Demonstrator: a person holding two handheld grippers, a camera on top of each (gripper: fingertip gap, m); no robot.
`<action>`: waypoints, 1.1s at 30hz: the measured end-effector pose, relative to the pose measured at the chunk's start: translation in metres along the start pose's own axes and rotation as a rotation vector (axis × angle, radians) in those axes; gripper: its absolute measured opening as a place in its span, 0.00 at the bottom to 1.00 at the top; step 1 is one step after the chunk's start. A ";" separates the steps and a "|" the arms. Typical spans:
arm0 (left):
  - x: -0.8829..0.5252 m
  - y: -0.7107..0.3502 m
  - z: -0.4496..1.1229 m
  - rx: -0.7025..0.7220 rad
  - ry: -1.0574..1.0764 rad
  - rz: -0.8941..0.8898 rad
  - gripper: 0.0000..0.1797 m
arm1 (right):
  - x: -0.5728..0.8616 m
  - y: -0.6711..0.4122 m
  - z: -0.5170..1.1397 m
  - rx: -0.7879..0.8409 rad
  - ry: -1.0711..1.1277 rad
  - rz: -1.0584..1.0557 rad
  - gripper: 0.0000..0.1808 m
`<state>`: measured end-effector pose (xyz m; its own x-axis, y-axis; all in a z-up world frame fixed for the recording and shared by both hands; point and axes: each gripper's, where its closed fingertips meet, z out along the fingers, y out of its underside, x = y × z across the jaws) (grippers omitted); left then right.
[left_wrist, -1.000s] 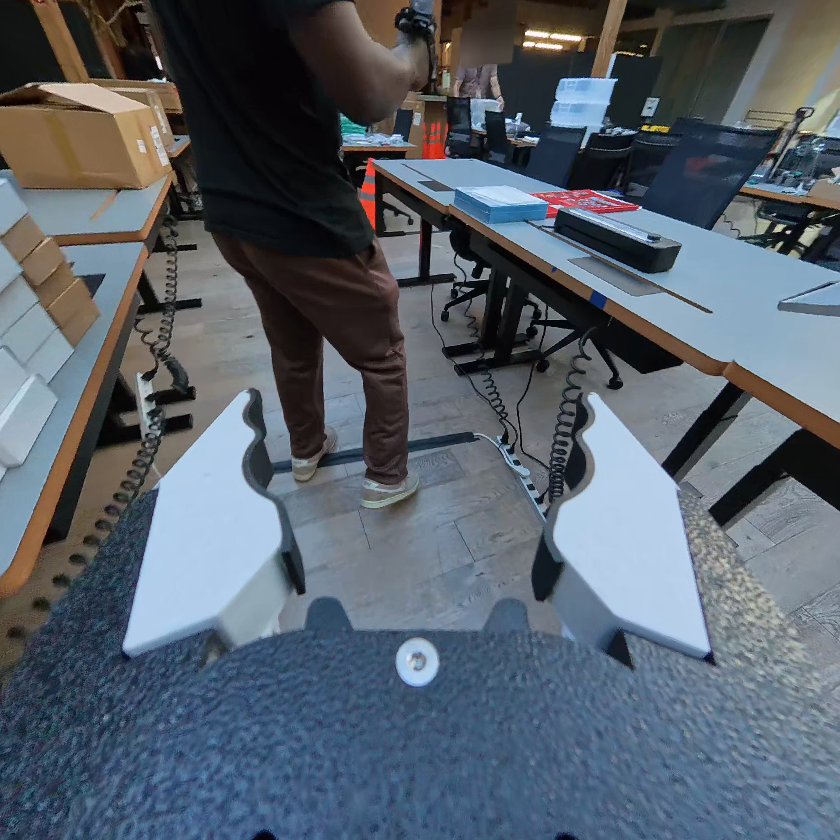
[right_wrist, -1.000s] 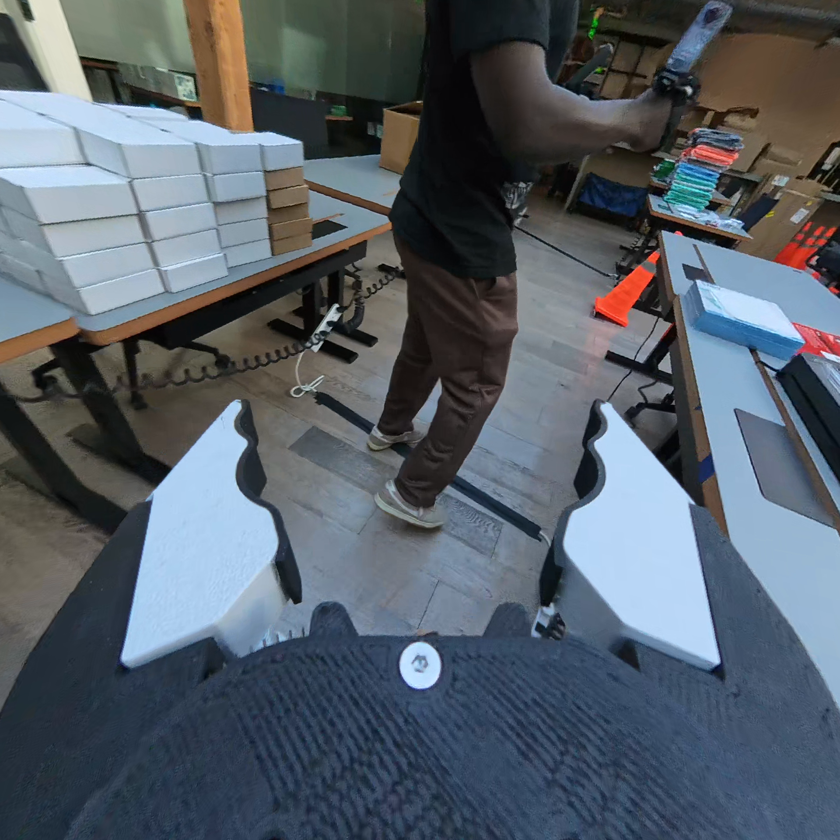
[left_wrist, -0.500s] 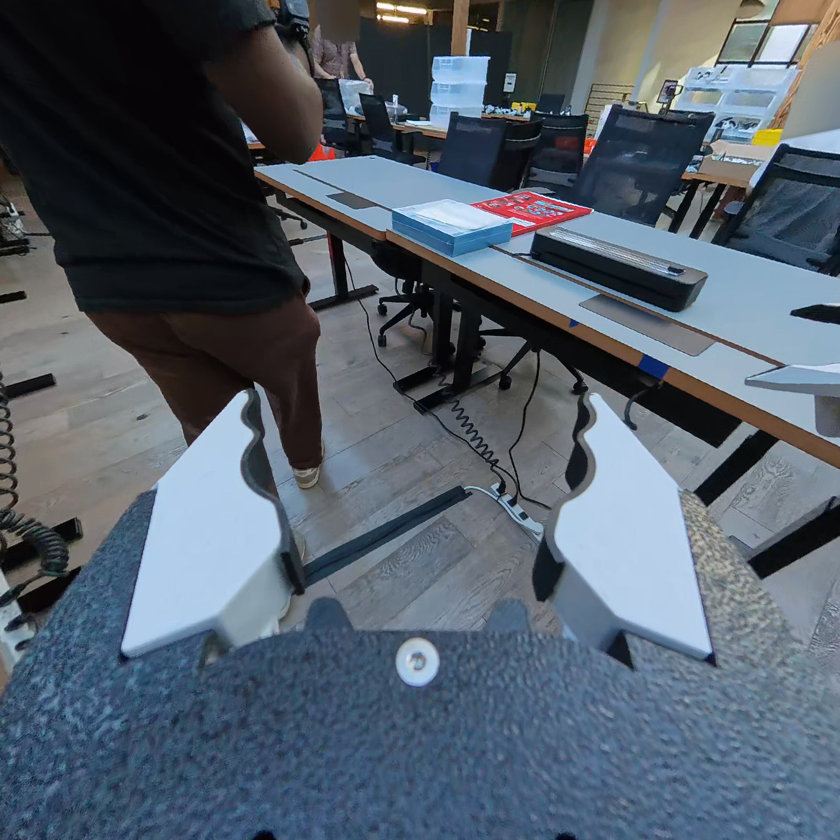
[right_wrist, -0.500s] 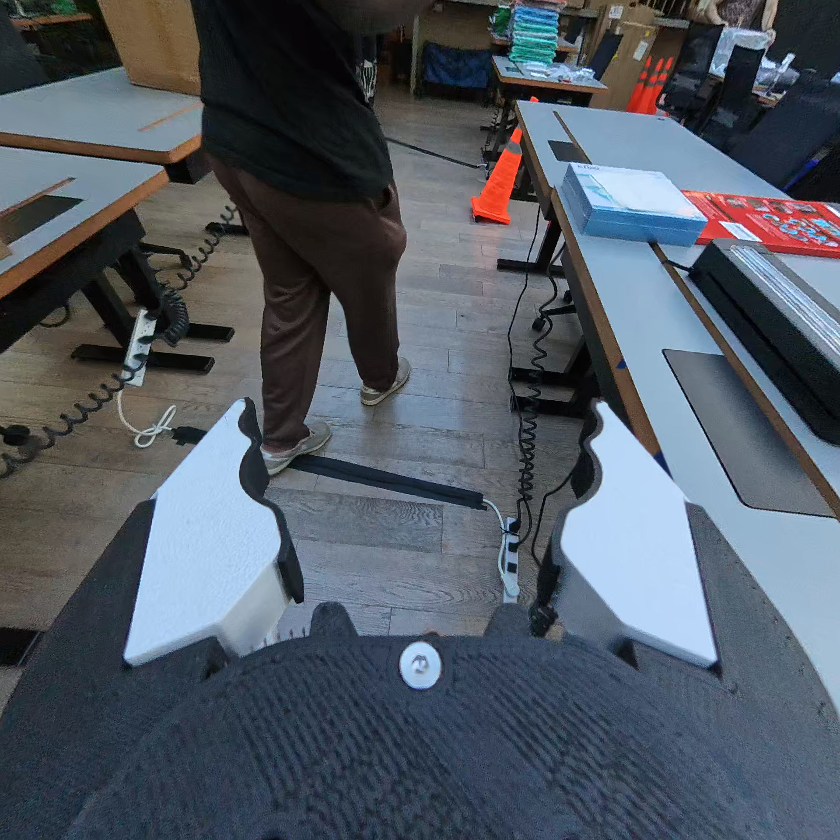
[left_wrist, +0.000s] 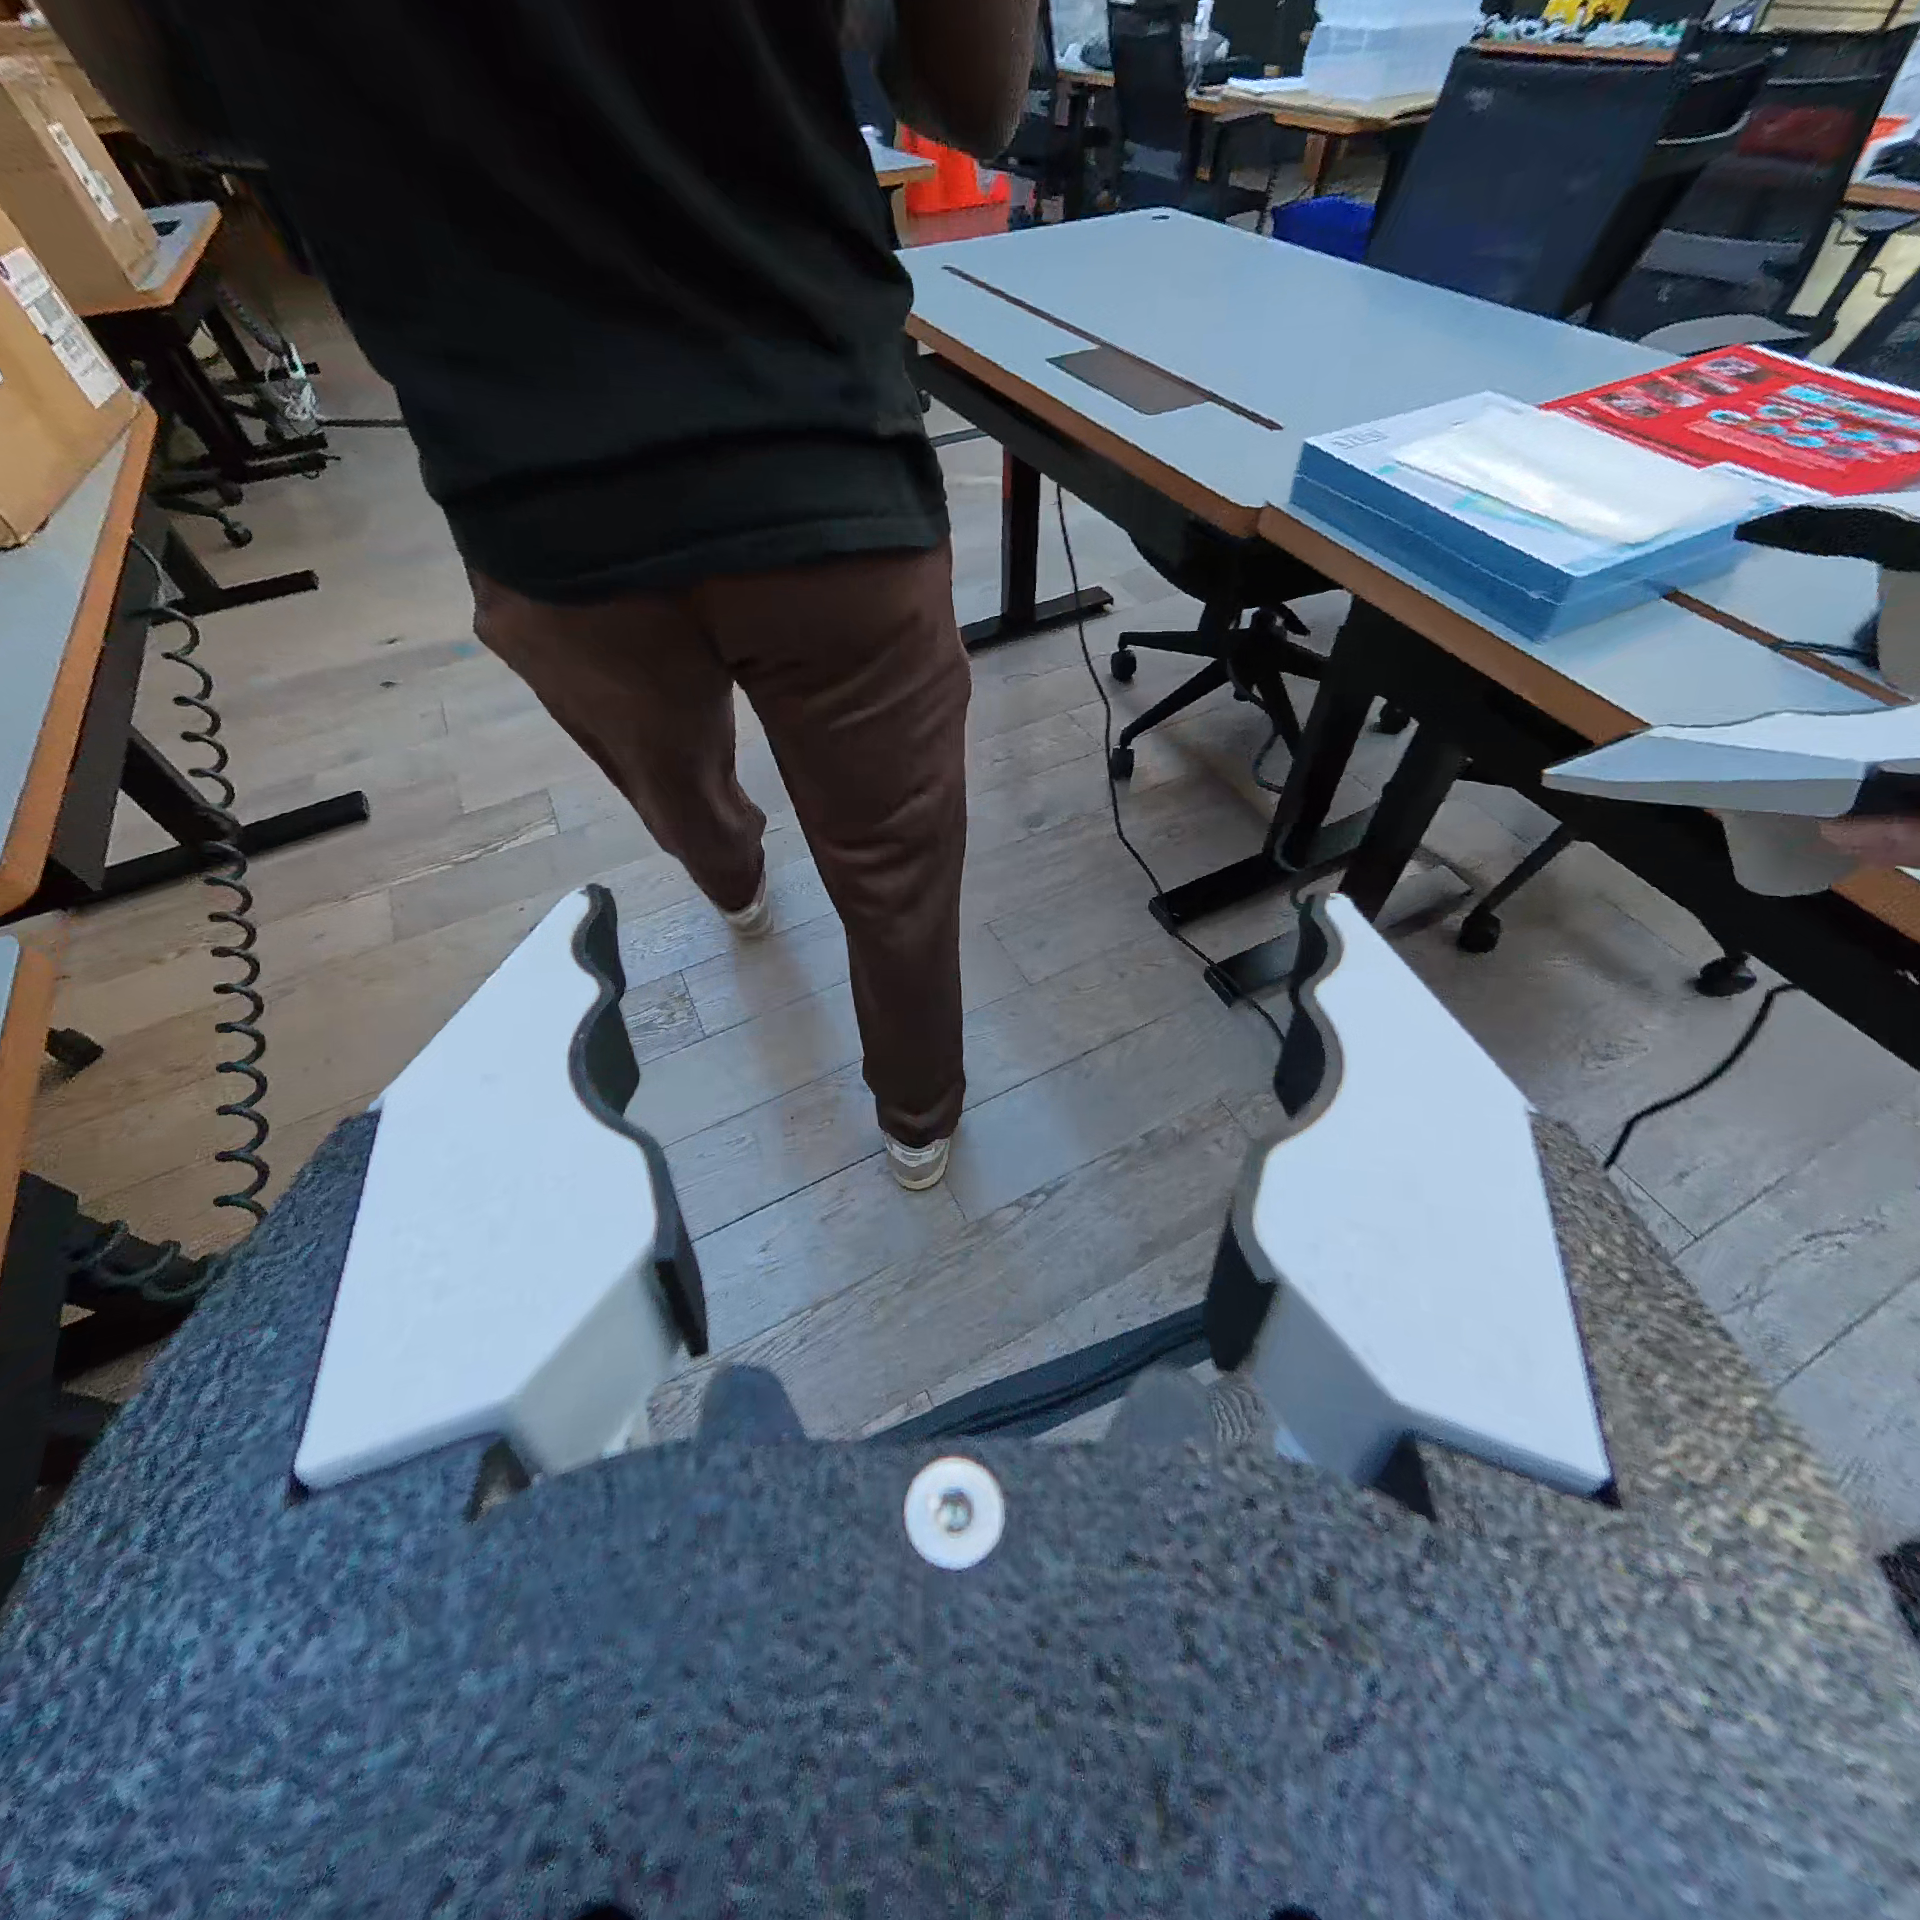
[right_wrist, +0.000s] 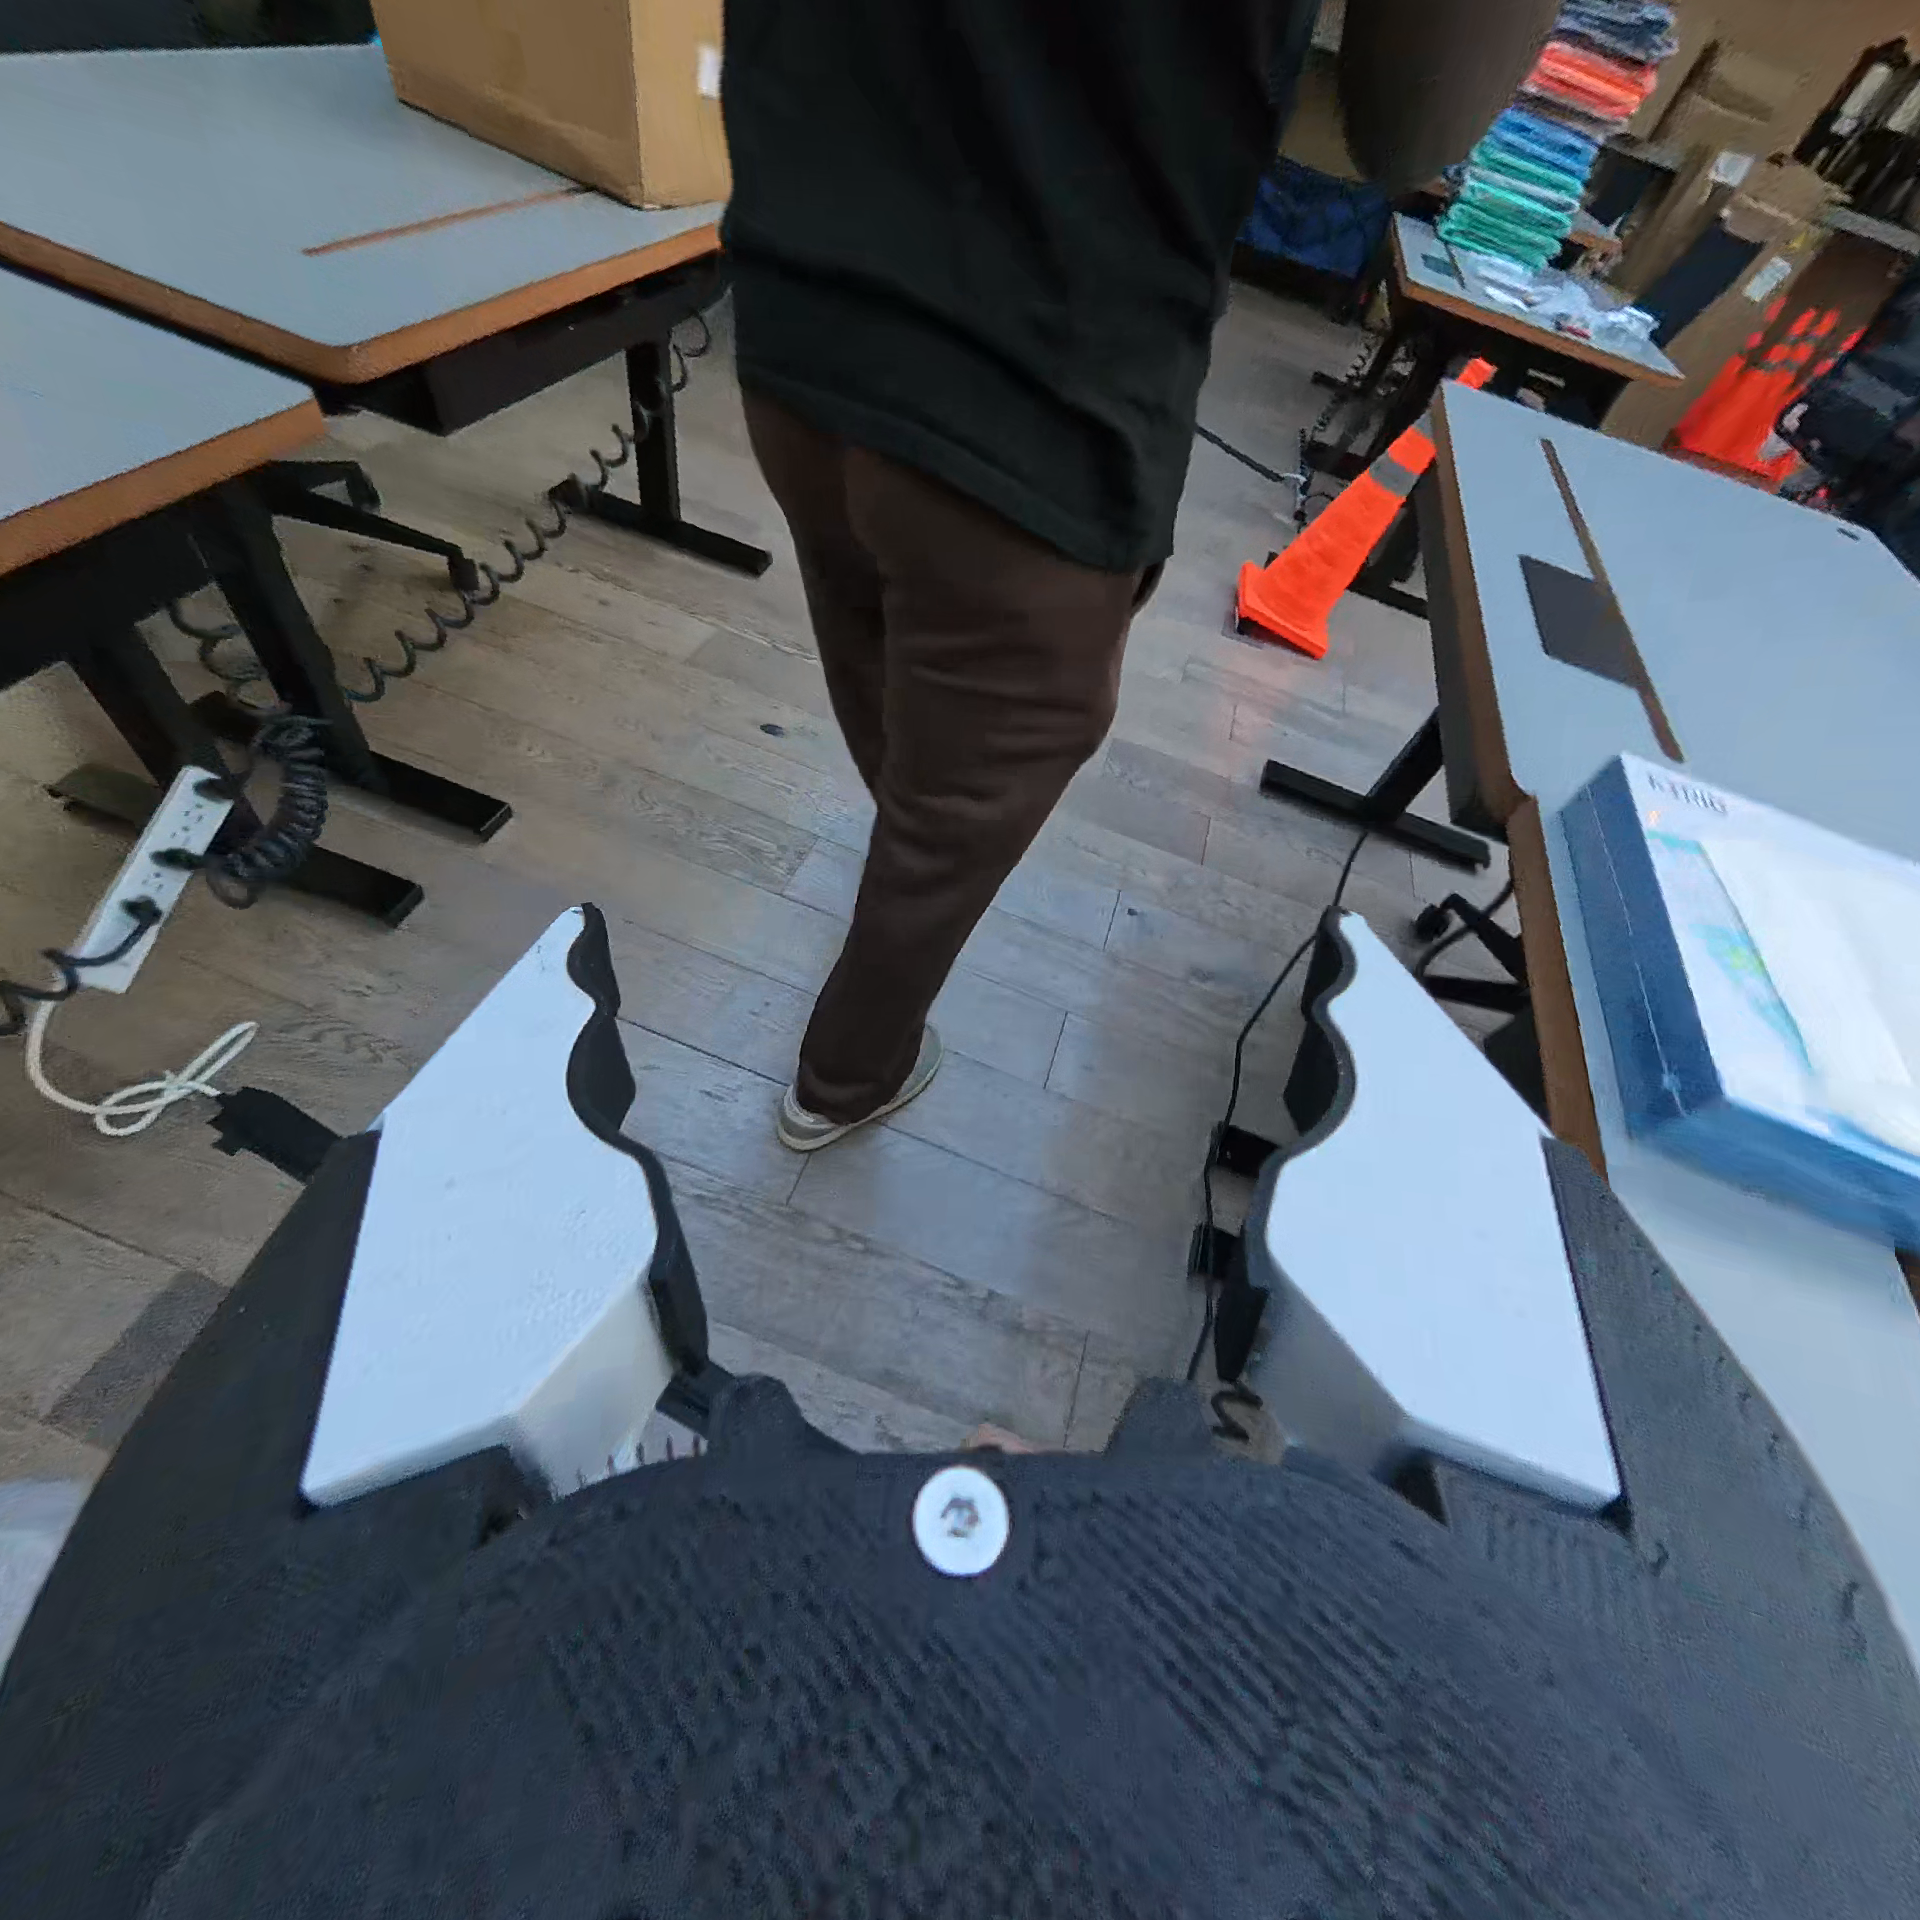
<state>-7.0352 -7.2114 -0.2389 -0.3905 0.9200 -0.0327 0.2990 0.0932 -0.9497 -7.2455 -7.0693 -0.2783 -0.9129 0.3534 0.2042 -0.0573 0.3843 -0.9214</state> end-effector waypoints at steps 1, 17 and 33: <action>-0.013 -0.005 0.020 -0.007 -0.009 -0.014 0.69 | 0.005 -0.011 0.026 -0.011 -0.008 -0.008 0.71; -0.262 -0.078 0.417 -0.010 0.077 -0.032 0.63 | 0.139 -0.102 0.414 -0.017 0.076 0.078 0.63; -0.416 -0.235 0.811 0.047 0.233 0.012 0.60 | 0.315 -0.171 0.779 -0.020 0.181 0.210 0.55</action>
<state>-7.6487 -7.9248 -0.2543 -0.1738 0.9845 0.0235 0.2591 0.0687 -0.9634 -7.8380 -7.6881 -0.3142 -0.8168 0.5731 0.0663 0.1355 0.3024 -0.9435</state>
